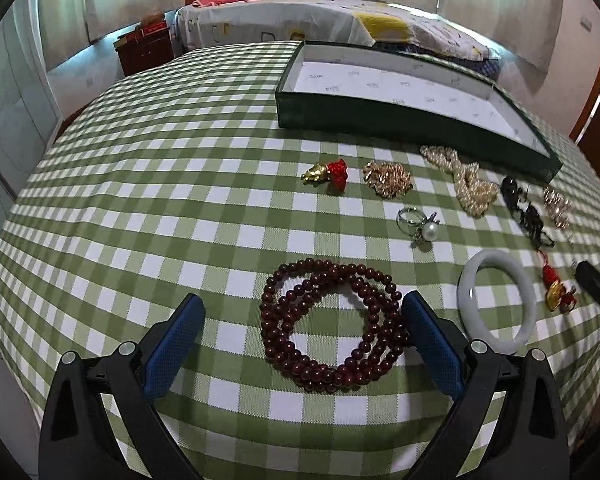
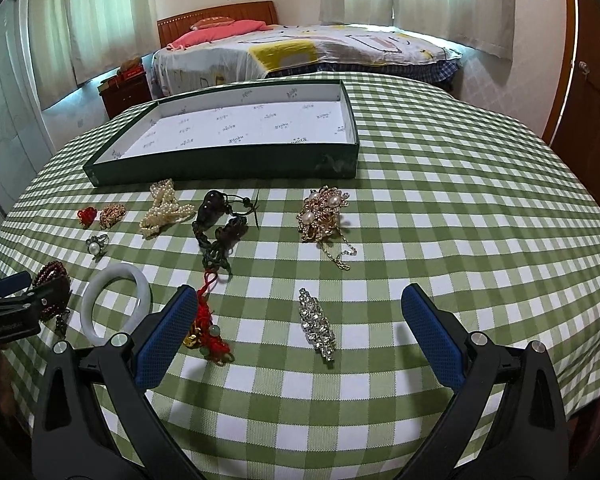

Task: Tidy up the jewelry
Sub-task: 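Lower the left tool onto the dark red bead bracelet while the right tool approaches the red tassel charm, then close the left tool on the bead bracelet and lift while the right tool grasps the red tassel charm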

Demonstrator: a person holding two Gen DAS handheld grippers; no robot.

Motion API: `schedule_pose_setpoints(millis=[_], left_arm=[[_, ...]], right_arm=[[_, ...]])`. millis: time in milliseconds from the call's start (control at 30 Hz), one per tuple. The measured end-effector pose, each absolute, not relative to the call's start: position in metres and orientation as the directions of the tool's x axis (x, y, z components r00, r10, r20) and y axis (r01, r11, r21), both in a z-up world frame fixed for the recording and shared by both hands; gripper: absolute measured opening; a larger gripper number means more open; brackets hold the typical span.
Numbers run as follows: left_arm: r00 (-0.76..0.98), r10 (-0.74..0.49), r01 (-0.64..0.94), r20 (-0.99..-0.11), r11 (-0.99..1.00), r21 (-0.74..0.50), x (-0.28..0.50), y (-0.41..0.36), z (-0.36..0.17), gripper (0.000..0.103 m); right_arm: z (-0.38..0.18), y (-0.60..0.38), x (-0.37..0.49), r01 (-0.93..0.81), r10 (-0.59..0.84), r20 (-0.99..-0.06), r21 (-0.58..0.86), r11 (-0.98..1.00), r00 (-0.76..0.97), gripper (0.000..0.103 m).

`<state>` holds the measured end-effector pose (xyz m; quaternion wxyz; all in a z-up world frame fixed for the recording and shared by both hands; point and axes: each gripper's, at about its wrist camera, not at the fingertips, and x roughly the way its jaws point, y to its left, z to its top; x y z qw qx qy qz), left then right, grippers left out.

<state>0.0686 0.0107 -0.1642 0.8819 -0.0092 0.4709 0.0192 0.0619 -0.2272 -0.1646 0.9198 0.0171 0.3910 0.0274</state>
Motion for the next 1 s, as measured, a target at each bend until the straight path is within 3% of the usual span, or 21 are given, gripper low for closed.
schedule_pose_setpoints(millis=[167,267,333,500,633,767,867,1000], left_arm=[[0.557,0.026,-0.055,-0.83,0.998,-0.006,0.068,0.013,-0.163,0.092],[0.58,0.034,-0.06,-0.814,0.998,-0.001,0.066,0.015,-0.158,0.062],[0.588,0.034,-0.056,-0.808,0.998,0.001,0.065,0.015,-0.157,0.054],[0.606,0.011,-0.023,-0.795,1.0,-0.004,0.066,0.014,-0.156,0.018],[0.616,-0.017,-0.01,-0.788,1.0,-0.029,0.068,0.017,-0.155,0.013],[0.621,-0.02,-0.014,-0.784,0.999,-0.037,0.07,0.02,-0.154,0.012],[0.621,-0.021,-0.016,-0.783,0.999,-0.04,0.07,0.021,-0.154,0.012],[0.623,-0.02,-0.022,-0.782,0.999,-0.042,0.071,0.022,-0.154,0.012]], right_arm=[[-0.165,-0.226,0.061,-0.04,0.064,-0.723,0.05,0.998,0.688,0.099],[-0.164,-0.227,0.06,-0.04,0.071,-0.721,0.06,0.997,0.689,0.099],[-0.163,-0.228,0.06,-0.039,0.073,-0.717,0.064,0.997,0.693,0.099],[-0.161,-0.223,0.058,-0.061,0.091,-0.712,0.067,0.996,0.696,0.099],[-0.159,-0.215,0.057,-0.09,0.1,-0.707,0.052,0.995,0.7,0.098],[-0.162,-0.207,0.057,-0.131,0.14,-0.723,0.069,0.989,0.677,0.078],[-0.165,-0.201,0.056,-0.152,0.148,-0.728,0.06,0.986,0.67,0.075],[-0.169,-0.193,0.055,-0.197,0.19,-0.741,0.08,0.977,0.644,0.057]])
